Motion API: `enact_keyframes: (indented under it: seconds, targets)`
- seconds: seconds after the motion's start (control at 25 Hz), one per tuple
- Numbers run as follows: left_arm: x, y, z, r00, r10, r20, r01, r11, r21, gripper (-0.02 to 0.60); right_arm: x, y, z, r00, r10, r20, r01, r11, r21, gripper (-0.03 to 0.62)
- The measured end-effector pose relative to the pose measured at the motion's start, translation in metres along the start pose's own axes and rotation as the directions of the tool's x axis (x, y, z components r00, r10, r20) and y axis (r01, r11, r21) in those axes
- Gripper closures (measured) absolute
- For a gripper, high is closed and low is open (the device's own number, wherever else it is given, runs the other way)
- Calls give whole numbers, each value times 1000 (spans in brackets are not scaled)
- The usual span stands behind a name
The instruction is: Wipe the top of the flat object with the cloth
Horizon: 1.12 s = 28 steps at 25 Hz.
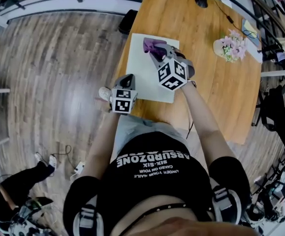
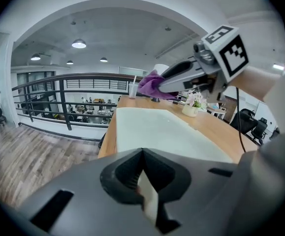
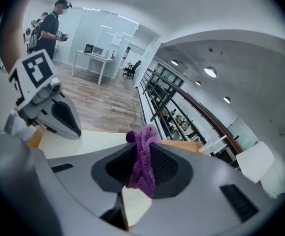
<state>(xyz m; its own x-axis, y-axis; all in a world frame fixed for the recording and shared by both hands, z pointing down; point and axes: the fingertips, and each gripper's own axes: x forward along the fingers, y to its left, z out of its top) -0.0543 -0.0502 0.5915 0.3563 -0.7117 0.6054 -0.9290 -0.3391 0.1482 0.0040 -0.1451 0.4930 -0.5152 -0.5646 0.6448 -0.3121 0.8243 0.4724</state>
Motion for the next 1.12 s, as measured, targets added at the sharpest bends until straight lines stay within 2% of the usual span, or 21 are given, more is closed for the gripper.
enact_keyframes:
  seconds: [0.24,0.4,0.6,0.88,1.12]
  targets:
    - [1,3,3,1000,0,7,0,1000,4,566,68,-18,-19,994,-49,-101,47,999,-22,496]
    - [-1,5,3,1000,-8,8,8,1000,12,566,94,-17,-22,989,-77,-128,71,996,-50,496]
    - [0,7,3,999,-31,8,31,1000,2,566,118,-2,-34,984,-16,-180,16,1000,-1,496]
    - [-1,9,3,998,-55,1,55,998,6,566,120,0,-34,982,46,-182,-30,996,87,497]
    - [-2,9,3,999,-42,19,42,999,-2,566,115,5,-35,986,39,-162,-24,996,91,499]
